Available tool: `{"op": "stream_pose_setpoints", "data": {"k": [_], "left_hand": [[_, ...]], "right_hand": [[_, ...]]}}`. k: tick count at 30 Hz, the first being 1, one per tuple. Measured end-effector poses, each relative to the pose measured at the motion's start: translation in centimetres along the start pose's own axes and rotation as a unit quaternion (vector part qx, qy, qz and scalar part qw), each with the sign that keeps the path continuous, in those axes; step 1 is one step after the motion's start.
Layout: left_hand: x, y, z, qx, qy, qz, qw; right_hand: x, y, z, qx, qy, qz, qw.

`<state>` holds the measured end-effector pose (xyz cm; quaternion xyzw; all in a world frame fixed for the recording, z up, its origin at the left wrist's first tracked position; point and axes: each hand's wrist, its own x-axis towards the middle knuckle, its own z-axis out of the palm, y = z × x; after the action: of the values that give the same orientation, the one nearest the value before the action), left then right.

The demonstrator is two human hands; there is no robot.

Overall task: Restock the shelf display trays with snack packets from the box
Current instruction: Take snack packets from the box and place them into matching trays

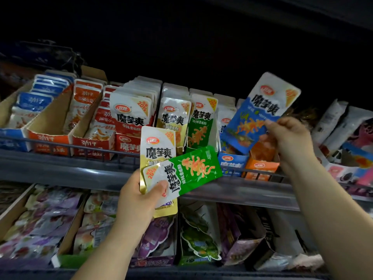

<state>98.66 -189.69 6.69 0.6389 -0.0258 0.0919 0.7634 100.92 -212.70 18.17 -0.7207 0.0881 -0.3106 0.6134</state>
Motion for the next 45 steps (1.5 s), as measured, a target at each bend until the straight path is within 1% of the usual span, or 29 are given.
{"op": "stream_pose_setpoints", "data": {"k": [2, 4, 6, 10, 11, 13, 14, 15, 17, 21, 22, 23, 25, 26, 28, 30, 33, 35, 37, 39, 41, 43, 44, 45], "left_hand": [[0.1, 0.0, 0.0, -0.006, -0.004, -0.005, 1.0], [0.1, -0.1, 0.1, -0.009, -0.003, -0.007, 1.0], [0.1, 0.1, 0.1, -0.011, -0.001, -0.007, 1.0], [0.1, 0.3, 0.0, 0.004, 0.0, 0.008, 1.0], [0.1, 0.4, -0.1, 0.009, 0.001, 0.012, 1.0], [0.1, 0.6, -0.1, 0.017, 0.004, 0.017, 1.0], [0.2, 0.6, -0.1, 0.018, 0.005, 0.017, 1.0], [0.2, 0.7, -0.1, 0.017, 0.005, 0.017, 1.0], [0.3, 0.6, -0.2, 0.016, 0.003, 0.019, 1.0], [0.4, 0.4, -0.5, 0.02, 0.005, 0.017, 1.0], [0.3, 0.5, -0.5, 0.018, 0.005, 0.016, 1.0], [0.3, 0.5, -0.5, 0.018, 0.007, 0.015, 1.0], [0.1, 0.7, -0.4, 0.021, 0.011, 0.019, 1.0], [0.0, 0.9, -0.3, 0.021, 0.012, 0.02, 1.0], [-0.1, 1.2, -0.2, 0.013, 0.012, 0.022, 1.0], [-0.1, 1.2, -0.3, 0.0, 0.01, 0.02, 1.0], [-0.1, 1.0, -0.8, -0.015, 0.003, 0.01, 1.0], [-0.2, 1.2, -1.0, -0.004, -0.006, 0.018, 1.0], [-0.5, 1.5, -0.9, 0.025, -0.014, 0.034, 0.999], [-0.7, 1.8, -1.0, 0.04, -0.027, 0.038, 0.998], [-0.6, 1.6, -1.2, 0.039, -0.042, 0.039, 0.998], [-0.6, 1.4, -1.4, 0.046, -0.042, 0.045, 0.997], [-0.6, 1.4, -1.5, 0.051, -0.038, 0.05, 0.997], [-0.6, 1.4, -1.6, 0.053, -0.034, 0.054, 0.997]], "right_hand": [[1.0, -0.1, 0.1, 0.003, 0.021, -0.025, 0.999], [1.6, 0.3, 0.3, -0.012, 0.02, -0.032, 0.999], [1.8, 0.9, 0.6, -0.039, -0.003, -0.015, 0.999], [1.5, 2.0, 1.0, -0.136, -0.087, 0.019, 0.987], [1.4, 2.2, 1.0, -0.144, -0.092, 0.025, 0.985], [1.1, 2.5, 1.1, -0.168, -0.072, 0.032, 0.983], [1.0, 2.6, 1.2, -0.215, -0.055, 0.022, 0.975], [1.1, 2.8, 1.2, -0.279, -0.042, 0.005, 0.959], [1.1, 2.9, 1.2, -0.374, -0.04, -0.019, 0.926], [0.7, 2.8, 1.7, -0.432, -0.043, -0.032, 0.9], [0.5, 2.8, 1.7, -0.433, -0.029, -0.04, 0.9], [0.3, 2.7, 1.8, -0.418, -0.01, -0.046, 0.907], [-0.5, 2.7, 1.8, -0.363, 0.026, -0.066, 0.929], [-0.9, 2.7, 1.9, -0.335, 0.029, -0.081, 0.938], [-2.1, 2.6, 2.5, -0.291, -0.007, -0.111, 0.95], [-3.3, 2.6, 3.4, -0.286, -0.078, -0.129, 0.946], [-4.7, 2.6, 4.5, -0.305, -0.183, -0.143, 0.924], [-5.2, 2.0, 4.7, -0.338, -0.224, -0.165, 0.899], [-5.7, 1.1, 4.8, -0.407, -0.252, -0.227, 0.848], [-6.5, 0.2, 5.2, -0.442, -0.292, -0.29, 0.797], [-7.2, -0.2, 5.9, -0.445, -0.345, -0.307, 0.767], [-8.0, 0.0, 6.7, -0.456, -0.371, -0.308, 0.748], [-8.3, 0.1, 6.9, -0.459, -0.372, -0.304, 0.747], [-8.5, 0.3, 7.1, -0.453, -0.374, -0.291, 0.755]]}}
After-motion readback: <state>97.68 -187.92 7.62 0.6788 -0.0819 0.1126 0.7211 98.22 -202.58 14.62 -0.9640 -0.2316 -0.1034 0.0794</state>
